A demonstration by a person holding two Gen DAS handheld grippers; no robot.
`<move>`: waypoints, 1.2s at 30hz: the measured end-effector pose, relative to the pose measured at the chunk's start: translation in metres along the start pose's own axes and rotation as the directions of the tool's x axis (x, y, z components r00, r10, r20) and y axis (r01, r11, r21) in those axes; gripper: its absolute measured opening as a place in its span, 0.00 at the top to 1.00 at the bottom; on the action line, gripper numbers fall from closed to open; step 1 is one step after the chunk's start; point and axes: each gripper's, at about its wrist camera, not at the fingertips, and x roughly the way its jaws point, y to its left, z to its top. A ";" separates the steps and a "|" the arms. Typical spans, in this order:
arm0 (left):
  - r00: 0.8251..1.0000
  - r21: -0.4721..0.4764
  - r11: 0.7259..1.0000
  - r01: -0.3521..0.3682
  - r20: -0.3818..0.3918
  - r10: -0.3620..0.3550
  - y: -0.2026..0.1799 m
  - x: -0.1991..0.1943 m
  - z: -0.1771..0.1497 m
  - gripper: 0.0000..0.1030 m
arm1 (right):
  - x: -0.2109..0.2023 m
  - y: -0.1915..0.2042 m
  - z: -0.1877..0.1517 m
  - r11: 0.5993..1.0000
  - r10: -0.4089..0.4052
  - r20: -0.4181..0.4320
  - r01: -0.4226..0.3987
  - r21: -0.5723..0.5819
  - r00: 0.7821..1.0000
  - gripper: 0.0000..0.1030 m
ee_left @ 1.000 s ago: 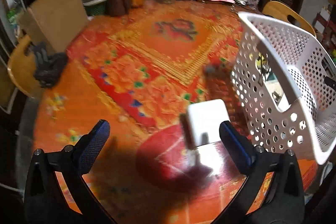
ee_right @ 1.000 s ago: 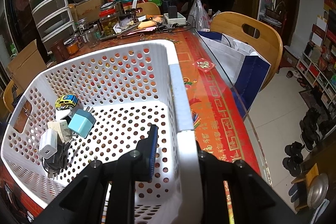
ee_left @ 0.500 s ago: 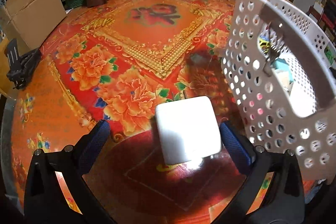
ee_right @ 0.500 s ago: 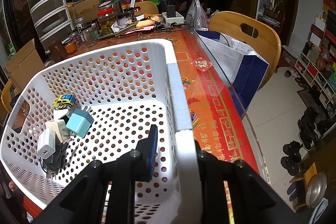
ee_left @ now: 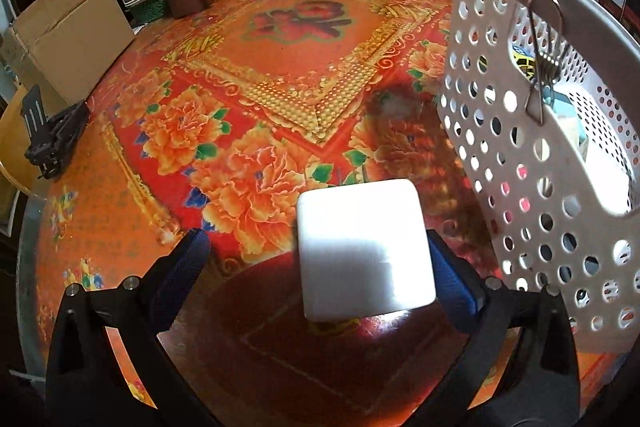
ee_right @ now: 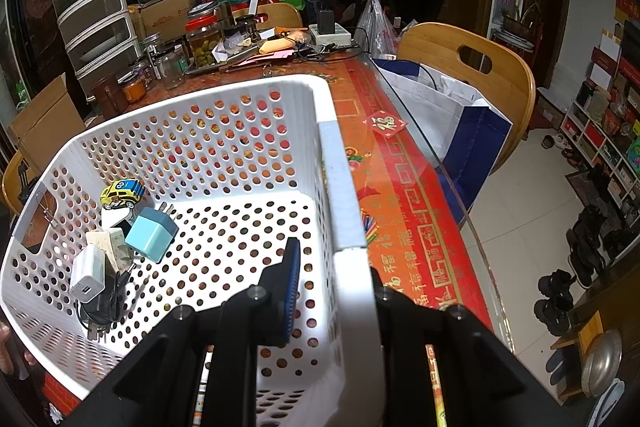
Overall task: Organize rigid objects
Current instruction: 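Grasp the white rectangular block with the left gripper, then carry the white block into the basket and open the left gripper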
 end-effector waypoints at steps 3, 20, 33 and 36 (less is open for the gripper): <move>1.000 -0.009 1.000 0.008 0.011 -0.008 0.000 0.000 0.000 0.11 | 0.000 0.000 0.000 1.000 0.000 0.000 0.000 0.000 1.000 0.82; 0.965 -0.020 0.977 -0.214 0.149 0.215 0.007 -0.038 -0.011 0.48 | 0.000 0.000 0.000 1.000 0.001 0.001 -0.001 0.000 1.000 0.82; 0.890 -0.053 0.934 -0.354 0.286 0.354 0.006 -0.116 0.005 0.48 | -0.001 0.000 0.001 1.000 0.019 0.007 -0.019 -0.005 1.000 0.82; 0.874 -0.052 0.927 -0.371 0.319 0.367 -0.004 -0.132 0.011 0.48 | -0.001 -0.001 0.001 1.000 0.023 0.009 -0.023 -0.006 1.000 0.82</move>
